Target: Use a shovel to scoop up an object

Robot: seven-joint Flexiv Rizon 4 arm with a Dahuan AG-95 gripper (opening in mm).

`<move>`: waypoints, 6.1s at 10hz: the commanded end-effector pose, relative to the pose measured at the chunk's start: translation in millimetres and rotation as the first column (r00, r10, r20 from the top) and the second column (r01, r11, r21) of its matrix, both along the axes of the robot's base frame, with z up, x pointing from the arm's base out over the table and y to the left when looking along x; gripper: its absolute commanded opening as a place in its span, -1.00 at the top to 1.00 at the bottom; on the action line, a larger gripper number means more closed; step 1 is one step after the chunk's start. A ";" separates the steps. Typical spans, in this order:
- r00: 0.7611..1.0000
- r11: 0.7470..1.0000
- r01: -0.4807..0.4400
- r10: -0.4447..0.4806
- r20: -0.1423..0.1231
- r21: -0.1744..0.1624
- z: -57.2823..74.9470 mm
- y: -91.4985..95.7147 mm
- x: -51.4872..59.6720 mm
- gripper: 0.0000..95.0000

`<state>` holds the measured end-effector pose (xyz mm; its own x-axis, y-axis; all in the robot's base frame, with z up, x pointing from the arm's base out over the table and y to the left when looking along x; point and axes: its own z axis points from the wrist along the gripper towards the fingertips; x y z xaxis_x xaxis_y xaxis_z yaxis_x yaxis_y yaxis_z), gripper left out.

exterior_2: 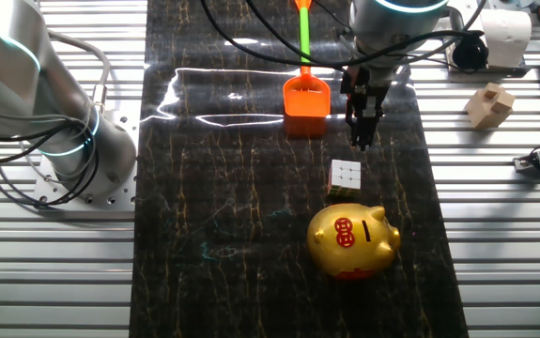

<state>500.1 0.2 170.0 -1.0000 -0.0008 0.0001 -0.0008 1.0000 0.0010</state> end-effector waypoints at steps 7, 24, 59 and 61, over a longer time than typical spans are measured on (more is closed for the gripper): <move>0.981 0.979 -0.196 0.195 0.010 0.056 -0.1 0.1 0.1 1.00; 0.708 0.708 -0.706 0.706 0.005 0.016 -9.7 33.6 15.2 1.00; 0.245 0.244 -0.969 0.969 -0.030 -0.026 -55.9 215.1 -35.3 1.00; 0.205 0.205 -0.979 0.979 -0.010 -0.020 -55.9 215.1 -35.3 1.00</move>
<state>465.5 216.0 114.0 -0.2098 -0.9776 0.0146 -0.9776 0.2096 -0.0180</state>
